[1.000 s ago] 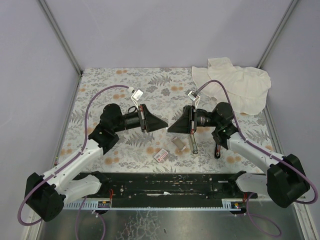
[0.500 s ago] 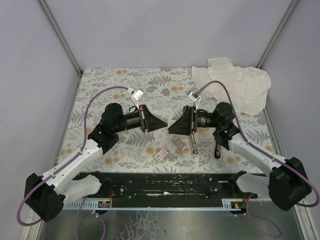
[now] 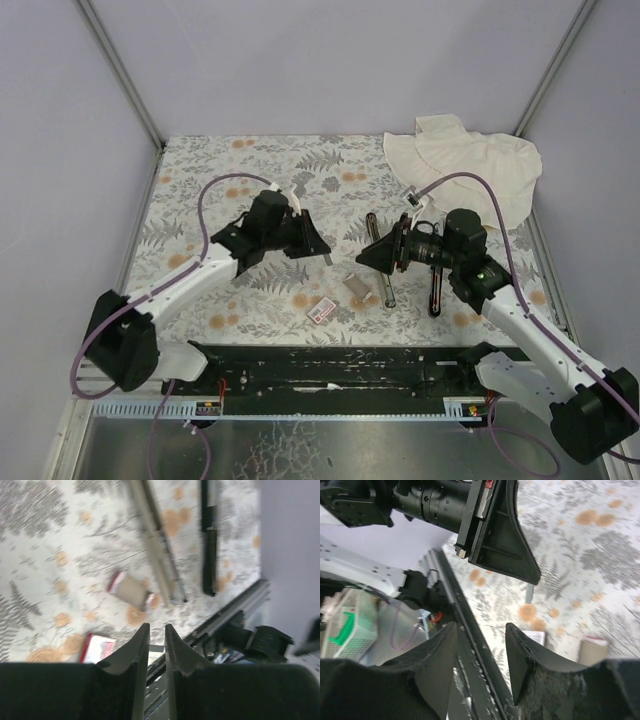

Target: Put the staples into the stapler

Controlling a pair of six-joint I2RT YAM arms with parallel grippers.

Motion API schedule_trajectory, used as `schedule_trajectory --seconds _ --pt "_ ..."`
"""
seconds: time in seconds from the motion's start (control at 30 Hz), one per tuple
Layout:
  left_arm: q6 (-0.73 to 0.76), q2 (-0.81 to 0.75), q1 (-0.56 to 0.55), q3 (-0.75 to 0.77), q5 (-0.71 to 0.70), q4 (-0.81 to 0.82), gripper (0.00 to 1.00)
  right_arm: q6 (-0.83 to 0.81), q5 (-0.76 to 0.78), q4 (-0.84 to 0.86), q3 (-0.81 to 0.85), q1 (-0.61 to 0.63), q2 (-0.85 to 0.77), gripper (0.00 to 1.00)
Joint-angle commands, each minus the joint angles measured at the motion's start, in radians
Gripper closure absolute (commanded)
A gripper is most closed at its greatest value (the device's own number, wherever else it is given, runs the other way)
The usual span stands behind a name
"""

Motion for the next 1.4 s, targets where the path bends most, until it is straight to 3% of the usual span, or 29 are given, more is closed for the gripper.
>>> schedule_trajectory --seconds 0.0,0.27,0.83,1.2,1.37 --pt "0.043 0.105 -0.008 0.046 -0.125 -0.103 0.89 -0.184 0.147 -0.217 0.058 -0.004 -0.045 0.50" --pt "0.078 0.327 -0.012 0.130 -0.178 -0.172 0.89 -0.193 0.162 -0.236 0.039 -0.003 -0.042 0.50" --pt "0.074 0.521 -0.025 0.205 -0.243 -0.209 0.84 -0.234 0.159 -0.248 0.032 -0.003 -0.029 0.48" --pt "0.093 0.512 -0.024 0.183 -0.240 -0.183 0.47 -0.228 0.176 -0.302 0.047 0.002 0.062 0.47" --pt "0.120 0.378 0.000 0.146 -0.303 -0.150 0.35 -0.174 0.328 -0.377 0.103 0.063 0.133 0.47"
